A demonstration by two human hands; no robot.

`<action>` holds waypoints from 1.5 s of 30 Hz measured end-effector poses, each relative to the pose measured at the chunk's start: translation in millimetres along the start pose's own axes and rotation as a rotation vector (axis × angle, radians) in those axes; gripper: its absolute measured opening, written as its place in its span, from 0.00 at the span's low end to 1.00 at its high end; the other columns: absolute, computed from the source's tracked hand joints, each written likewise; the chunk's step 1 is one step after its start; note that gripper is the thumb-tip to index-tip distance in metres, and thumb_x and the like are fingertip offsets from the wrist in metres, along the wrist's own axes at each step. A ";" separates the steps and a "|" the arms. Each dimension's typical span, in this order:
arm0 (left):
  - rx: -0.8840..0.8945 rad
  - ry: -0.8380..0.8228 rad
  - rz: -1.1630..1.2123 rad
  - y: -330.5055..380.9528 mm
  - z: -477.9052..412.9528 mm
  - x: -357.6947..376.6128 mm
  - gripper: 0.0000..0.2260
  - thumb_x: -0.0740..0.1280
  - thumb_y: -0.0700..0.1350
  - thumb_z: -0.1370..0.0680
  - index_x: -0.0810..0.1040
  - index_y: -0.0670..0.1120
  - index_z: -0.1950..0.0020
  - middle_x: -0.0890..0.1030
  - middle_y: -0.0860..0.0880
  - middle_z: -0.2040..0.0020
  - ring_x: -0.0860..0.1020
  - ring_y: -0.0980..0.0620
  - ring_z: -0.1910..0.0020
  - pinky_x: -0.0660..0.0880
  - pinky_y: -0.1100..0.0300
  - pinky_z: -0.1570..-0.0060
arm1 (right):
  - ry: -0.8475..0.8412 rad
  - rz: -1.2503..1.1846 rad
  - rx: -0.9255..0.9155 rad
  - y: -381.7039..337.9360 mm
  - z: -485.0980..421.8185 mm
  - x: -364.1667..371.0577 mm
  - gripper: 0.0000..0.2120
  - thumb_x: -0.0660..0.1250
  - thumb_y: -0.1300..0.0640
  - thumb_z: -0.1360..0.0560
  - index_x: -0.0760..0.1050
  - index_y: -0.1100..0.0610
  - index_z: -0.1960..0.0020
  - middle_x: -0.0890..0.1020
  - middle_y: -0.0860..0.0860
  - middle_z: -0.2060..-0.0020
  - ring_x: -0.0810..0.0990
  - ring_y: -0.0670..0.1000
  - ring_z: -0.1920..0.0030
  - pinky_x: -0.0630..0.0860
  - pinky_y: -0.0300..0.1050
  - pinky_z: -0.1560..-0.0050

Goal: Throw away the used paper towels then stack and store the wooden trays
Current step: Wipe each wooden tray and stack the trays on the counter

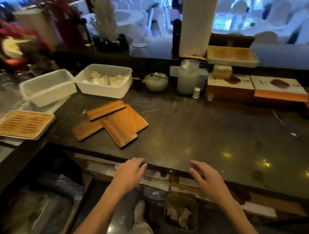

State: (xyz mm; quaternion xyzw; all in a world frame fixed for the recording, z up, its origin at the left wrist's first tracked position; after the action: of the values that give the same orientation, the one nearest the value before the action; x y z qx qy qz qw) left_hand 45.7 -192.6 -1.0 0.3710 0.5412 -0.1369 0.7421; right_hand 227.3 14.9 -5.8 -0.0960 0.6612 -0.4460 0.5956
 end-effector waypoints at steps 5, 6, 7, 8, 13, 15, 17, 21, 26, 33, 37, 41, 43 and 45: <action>-0.054 0.030 0.067 -57.6 -52.2 -40.2 0.16 0.56 0.56 0.19 0.76 0.54 0.36 0.81 0.55 0.40 0.78 0.55 0.41 0.75 0.55 0.44 | -0.036 -0.089 -0.022 -55.8 -84.4 27.4 0.12 0.61 0.45 0.22 0.77 0.44 0.40 0.80 0.39 0.48 0.78 0.37 0.46 0.78 0.39 0.44; -0.060 0.038 0.072 -69.9 -65.1 -49.3 0.16 0.56 0.57 0.19 0.76 0.54 0.37 0.81 0.55 0.41 0.79 0.54 0.42 0.75 0.54 0.45 | -0.035 -0.096 -0.022 -66.4 -101.6 33.9 0.12 0.62 0.45 0.21 0.78 0.44 0.41 0.81 0.39 0.48 0.78 0.37 0.47 0.78 0.39 0.45; -0.068 0.046 0.074 -83.2 -78.7 -58.8 0.15 0.56 0.57 0.19 0.77 0.55 0.38 0.82 0.55 0.42 0.79 0.54 0.43 0.76 0.54 0.47 | -0.029 -0.096 -0.024 -77.1 -119.4 40.3 0.11 0.62 0.45 0.21 0.78 0.44 0.42 0.81 0.39 0.50 0.78 0.37 0.49 0.78 0.38 0.47; -0.076 0.058 0.078 -96.8 -92.9 -68.3 0.15 0.56 0.57 0.19 0.77 0.55 0.39 0.82 0.56 0.43 0.80 0.54 0.44 0.77 0.53 0.48 | -0.023 -0.096 -0.029 -88.1 -137.6 46.7 0.09 0.62 0.45 0.22 0.78 0.42 0.44 0.81 0.38 0.51 0.78 0.36 0.50 0.78 0.36 0.50; -0.139 0.153 0.184 -171.1 -151.5 -116.1 0.11 0.58 0.53 0.19 0.79 0.53 0.45 0.83 0.56 0.52 0.81 0.56 0.52 0.78 0.54 0.55 | -0.013 -0.119 -0.006 -134.3 -223.0 74.5 0.06 0.64 0.48 0.22 0.79 0.43 0.53 0.82 0.42 0.62 0.80 0.38 0.58 0.78 0.38 0.57; -0.190 0.180 0.219 -203.0 -169.8 -129.5 0.09 0.59 0.52 0.19 0.79 0.54 0.50 0.82 0.56 0.57 0.80 0.57 0.57 0.78 0.55 0.58 | -0.018 -0.123 0.009 -147.0 -252.4 86.2 0.06 0.64 0.48 0.22 0.79 0.43 0.55 0.82 0.44 0.64 0.80 0.40 0.61 0.80 0.43 0.58; -0.247 0.185 0.224 -232.2 -185.0 -138.8 0.10 0.59 0.52 0.19 0.79 0.54 0.52 0.82 0.57 0.58 0.80 0.58 0.58 0.76 0.57 0.59 | -0.038 -0.119 0.040 -156.9 -278.3 99.1 0.05 0.65 0.48 0.22 0.79 0.43 0.55 0.82 0.44 0.63 0.81 0.41 0.60 0.81 0.45 0.56; -0.302 0.192 0.222 -274.5 -208.5 -146.5 0.09 0.59 0.51 0.19 0.79 0.55 0.54 0.81 0.57 0.60 0.79 0.58 0.59 0.74 0.59 0.62 | -0.088 -0.078 0.073 -171.3 -323.0 121.4 0.05 0.65 0.48 0.22 0.79 0.45 0.53 0.83 0.45 0.60 0.81 0.41 0.58 0.81 0.44 0.53; -0.391 0.211 0.277 -311.8 -226.2 -152.3 0.10 0.59 0.52 0.19 0.79 0.54 0.54 0.81 0.56 0.60 0.79 0.58 0.60 0.74 0.59 0.63 | -0.154 -0.034 0.095 -189.2 -382.2 142.8 0.06 0.64 0.47 0.22 0.79 0.45 0.53 0.83 0.44 0.60 0.82 0.42 0.59 0.82 0.43 0.55; -0.663 0.178 0.385 -378.5 -262.6 -152.7 0.11 0.57 0.50 0.18 0.79 0.52 0.50 0.82 0.50 0.54 0.80 0.48 0.51 0.77 0.49 0.48 | -0.246 0.024 0.156 -210.3 -494.1 182.4 0.08 0.64 0.47 0.22 0.80 0.49 0.53 0.83 0.46 0.57 0.82 0.46 0.56 0.81 0.49 0.51; -0.882 0.090 0.413 -415.8 -288.0 -136.3 0.15 0.56 0.50 0.18 0.78 0.46 0.42 0.81 0.42 0.44 0.78 0.40 0.43 0.74 0.46 0.40 | -0.277 0.078 0.234 -203.4 -548.5 213.2 0.07 0.63 0.51 0.22 0.79 0.52 0.52 0.83 0.50 0.54 0.81 0.49 0.53 0.80 0.51 0.47; -1.010 0.042 0.491 -439.6 -308.1 -115.8 0.16 0.56 0.51 0.19 0.76 0.43 0.39 0.79 0.40 0.40 0.77 0.39 0.40 0.73 0.46 0.38 | -0.326 0.130 0.273 -195.8 -588.3 241.5 0.08 0.63 0.50 0.22 0.77 0.53 0.49 0.81 0.52 0.51 0.80 0.51 0.50 0.80 0.52 0.45; -1.031 0.036 0.529 -443.3 -316.1 -107.3 0.15 0.58 0.50 0.19 0.77 0.43 0.42 0.80 0.39 0.41 0.77 0.38 0.40 0.74 0.47 0.39 | -0.363 0.159 0.284 -190.7 -601.7 256.4 0.10 0.62 0.50 0.23 0.77 0.54 0.47 0.80 0.53 0.49 0.80 0.52 0.49 0.80 0.53 0.44; -1.029 0.055 0.565 -443.0 -322.8 -100.3 0.12 0.60 0.49 0.20 0.78 0.43 0.47 0.81 0.40 0.44 0.78 0.39 0.43 0.75 0.48 0.42 | -0.396 0.191 0.303 -185.8 -609.4 269.3 0.11 0.63 0.50 0.23 0.76 0.55 0.45 0.79 0.55 0.47 0.80 0.53 0.49 0.79 0.53 0.44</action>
State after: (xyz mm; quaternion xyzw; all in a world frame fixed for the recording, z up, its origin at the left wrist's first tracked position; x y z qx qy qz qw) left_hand -486.5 -291.3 -133.3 0.0966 0.4371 0.3561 0.8203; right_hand -453.2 18.8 -129.4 -0.0281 0.4635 -0.4544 0.7602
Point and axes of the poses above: each hand's wrist, its own z-axis away from the middle knuckle, its own x-axis out of the palm, y = z × x, the point moved 7 cm from there along -z, towards the middle knuckle
